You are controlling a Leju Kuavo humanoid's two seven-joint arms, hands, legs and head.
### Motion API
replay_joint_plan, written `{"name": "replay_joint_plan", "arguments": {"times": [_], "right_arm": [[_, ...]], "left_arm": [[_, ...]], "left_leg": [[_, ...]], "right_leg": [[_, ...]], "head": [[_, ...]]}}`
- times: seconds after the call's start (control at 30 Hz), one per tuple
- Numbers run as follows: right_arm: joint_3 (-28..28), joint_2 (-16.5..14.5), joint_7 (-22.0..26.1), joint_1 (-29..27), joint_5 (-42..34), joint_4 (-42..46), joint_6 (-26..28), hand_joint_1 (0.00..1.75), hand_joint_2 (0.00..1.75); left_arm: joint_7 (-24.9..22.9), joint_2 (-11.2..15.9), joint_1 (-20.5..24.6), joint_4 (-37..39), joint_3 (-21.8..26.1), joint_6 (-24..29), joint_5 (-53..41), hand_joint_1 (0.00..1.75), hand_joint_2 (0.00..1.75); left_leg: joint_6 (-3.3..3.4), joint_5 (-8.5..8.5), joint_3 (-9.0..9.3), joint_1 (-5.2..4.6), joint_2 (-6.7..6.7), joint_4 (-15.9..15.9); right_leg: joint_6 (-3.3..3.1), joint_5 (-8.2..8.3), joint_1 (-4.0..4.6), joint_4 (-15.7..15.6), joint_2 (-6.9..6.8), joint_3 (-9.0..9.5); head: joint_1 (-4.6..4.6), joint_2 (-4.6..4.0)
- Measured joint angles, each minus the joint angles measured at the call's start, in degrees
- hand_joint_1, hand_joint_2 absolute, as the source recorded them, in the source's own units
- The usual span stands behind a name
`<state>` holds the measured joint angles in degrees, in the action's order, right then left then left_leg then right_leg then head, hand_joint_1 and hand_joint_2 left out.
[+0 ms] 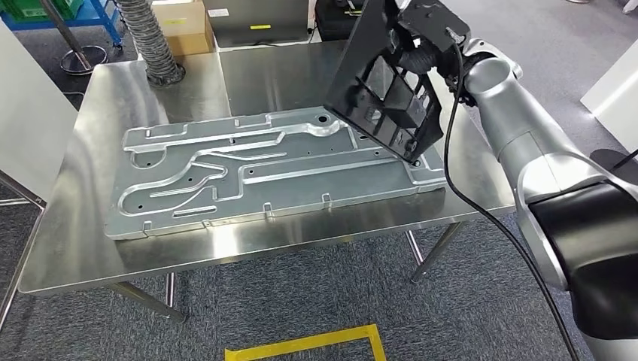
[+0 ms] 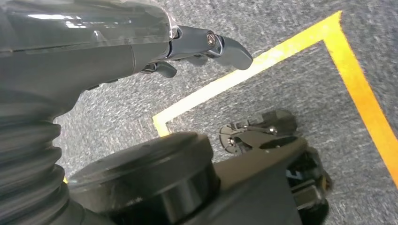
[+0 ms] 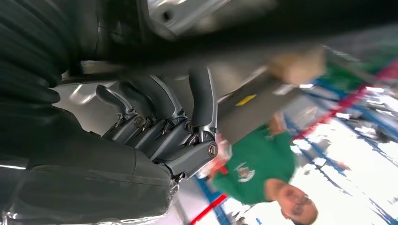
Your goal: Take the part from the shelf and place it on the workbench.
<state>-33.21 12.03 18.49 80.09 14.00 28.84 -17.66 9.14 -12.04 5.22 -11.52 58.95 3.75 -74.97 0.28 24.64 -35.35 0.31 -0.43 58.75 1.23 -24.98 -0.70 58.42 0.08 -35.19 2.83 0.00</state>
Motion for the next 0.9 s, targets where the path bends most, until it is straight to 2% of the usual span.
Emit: {"name": "replay_joint_plan", "arguments": {"times": [0.07, 0.1, 0.17, 0.2, 0.23, 0.27, 0.3, 0.33, 0.4, 0.47, 0.57, 0.63, 0.7, 0.73, 0.77, 0.8, 0.87, 0.9], "right_arm": [[-2.9, -0.2, -0.4, 1.8, 4.9, -2.0, 1.8, 1.75, 1.75], [-4.4, -0.5, -0.7, 2.6, 6.7, -2.9, 2.5, 1.75, 1.75], [-7.2, -1.6, -1.6, 3.8, 10.2, -4.7, 3.7, 1.75, 1.75], [-8.4, -2.2, -2.1, 4.2, 12.0, -5.4, 4.4, 1.75, 1.75], [-9.7, -2.8, -2.6, 4.5, 14.3, -6.1, 5.3, 1.75, 1.75], [-11.2, -3.4, -3.2, 4.8, 16.4, -6.7, 6.1, 1.75, 1.75], [-12.6, -4.0, -3.7, 5.1, 18.3, -7.3, 6.8, 1.75, 1.75], [-14.1, -4.7, -4.1, 5.5, 20.0, -7.8, 7.6, 1.75, 1.75], [-16.5, -6.3, -4.8, 6.1, 22.7, -8.8, 9.2, 1.75, 1.75], [-18.4, -7.8, -5.4, 6.6, 24.9, -9.7, 10.5, 1.75, 1.75], [-20.3, -8.6, -6.0, 7.0, 27.1, -10.6, 11.6, 1.75, 1.75], [-21.4, -8.4, -6.5, 7.4, 28.1, -10.9, 12.3, 1.75, 1.75], [-22.4, -8.0, -7.0, 7.7, 28.8, -11.2, 12.6, 1.75, 1.75], [-22.8, -7.8, -7.2, 7.7, 29.0, -11.3, 12.7, 1.75, 1.75], [-23.2, -7.5, -7.3, 7.7, 29.1, -11.5, 12.7, 1.75, 1.75], [-23.5, -7.3, -7.3, 7.6, 29.2, -11.6, 12.8, 1.75, 1.75], [-23.9, -6.8, -7.4, 7.7, 29.3, -11.8, 12.9, 1.75, 1.75], [-24.1, -6.4, -7.5, 7.7, 29.3, -11.8, 12.9, 1.75, 1.75]], "left_arm": [[0.1, 0.0, 0.0, 0.0, 0.0, -0.1, 0.0, 0.00, 1.75], [0.2, 0.0, 0.1, 0.0, 0.0, -0.2, -0.1, 0.00, 1.75], [0.3, 0.0, 0.3, 0.0, 0.0, -0.3, -0.2, 0.00, 1.75], [0.4, 0.0, 0.3, 0.0, 0.0, -0.3, -0.2, 0.00, 1.75], [0.5, 0.0, 0.3, 0.0, 0.0, -0.3, -0.3, 0.00, 1.75], [0.7, 0.0, 0.3, 0.0, -0.1, -0.3, -0.5, 0.00, 1.75], [0.8, -0.1, 0.4, 0.0, -0.1, -0.3, -0.6, 0.00, 1.75], [0.9, -0.1, 0.4, 0.0, -0.2, -0.3, -0.7, 0.00, 1.75], [1.1, -0.2, 0.5, 0.0, -0.3, -0.3, -0.7, 0.00, 1.75], [1.1, -0.3, 0.6, 0.0, -0.3, -0.3, -0.8, 0.00, 1.75], [1.1, -0.3, 0.7, 0.0, -0.3, -0.3, -0.7, 0.00, 1.75], [1.1, -0.3, 0.7, 0.0, -0.3, -0.2, -0.7, 0.00, 1.75], [1.1, -0.3, 0.5, 0.0, -0.3, -0.2, -0.6, 0.00, 1.75], [1.1, -0.3, 0.4, 0.0, -0.3, -0.1, -0.5, 0.00, 1.75], [1.0, -0.3, 0.4, 0.0, -0.3, -0.1, -0.4, 0.00, 1.75], [1.0, -0.3, 0.3, 0.0, -0.3, -0.1, -0.3, 0.00, 1.75], [1.0, -0.3, 0.2, 0.0, -0.3, 0.0, -0.3, 0.00, 1.75], [1.0, -0.3, 0.2, 0.0, -0.3, 0.0, -0.3, 0.00, 1.75]], "left_leg": [[0.68, -0.25, 0.28, 0.11, -0.01, -0.5], [1.00, -0.36, 0.45, 0.20, 0.03, -0.8], [1.37, -0.37, 0.60, 0.21, 0.11, -0.9], [1.45, -0.31, 0.64, 0.19, 0.12, -0.8], [1.49, -0.23, 0.71, 0.17, 0.12, -0.8], [1.47, -0.12, 0.81, 0.15, 0.12, -0.7], [1.42, 0.01, 0.94, 0.14, 0.09, -0.6], [1.32, 0.17, 1.08, 0.12, 0.07, -0.5], [0.91, 0.47, 1.16, -0.09, 0.07, -0.3], [0.33, 0.62, 1.13, -0.21, 0.21, -0.3], [-0.56, 1.37, 0.93, -0.17, 0.33, 0.3], [-1.08, 4.12, -1.06, -0.04, 0.33, 4.8], [-1.48, 7.41, -4.61, 0.14, 0.32, 12.4], [-1.63, 7.97, -5.88, 0.26, 0.33, 14.9], [-1.74, 7.43, -6.20, 0.38, 0.34, 15.4], [-1.79, 5.86, -5.42, 0.49, 0.35, 13.6], [-1.68, 1.90, -1.93, 0.66, 0.34, 6.0], [-1.46, 0.79, -0.43, 0.64, 0.28, 2.8]], "right_leg": [[0.55, -0.87, -0.14, 1.1, -0.07, -0.40], [0.76, -2.07, -0.19, 3.2, -0.07, -1.36], [1.06, -5.32, -0.23, 10.4, -0.08, -4.96], [1.15, -6.45, -0.23, 14.0, -0.08, -6.86], [1.18, -6.58, -0.23, 16.1, -0.08, -8.06], [1.12, -5.60, -0.22, 15.9, -0.08, -8.21], [0.95, -3.72, -0.20, 13.5, -0.08, -7.27], [0.67, -1.43, -0.14, 9.5, -0.09, -5.53], [-0.01, 1.24, 0.23, 2.5, -0.07, -2.40], [-0.49, 1.45, 0.59, 0.3, 0.13, -1.57], [-1.21, 1.69, 0.20, -0.4, 0.17, -1.25], [-1.63, 1.74, -0.04, -0.8, -0.07, -0.86], [-1.85, 1.62, 0.01, -0.8, -0.21, -0.78], [-1.88, 1.56, 0.02, -0.8, -0.25, -0.73], [-1.86, 1.50, 0.00, -0.7, -0.25, -0.66], [-1.77, 1.42, -0.03, -0.7, -0.21, -0.55], [-1.40, 1.12, -0.04, -0.4, -0.10, -0.34], [-1.14, 0.99, 0.04, -0.2, -0.06, -0.36]], "head": [[-0.01, 0.00], [-0.01, 0.00], [-0.01, 0.00], [-0.01, 0.00], [-0.01, 0.00], [-0.01, 0.00], [-0.01, 0.00], [-0.01, 0.00], [-0.01, 0.00], [-0.01, 0.00], [0.00, 0.00], [0.00, 0.00], [0.00, 0.00], [0.00, 0.00], [0.00, 0.00], [0.01, 0.00], [0.00, 0.00], [0.00, 0.00]]}}
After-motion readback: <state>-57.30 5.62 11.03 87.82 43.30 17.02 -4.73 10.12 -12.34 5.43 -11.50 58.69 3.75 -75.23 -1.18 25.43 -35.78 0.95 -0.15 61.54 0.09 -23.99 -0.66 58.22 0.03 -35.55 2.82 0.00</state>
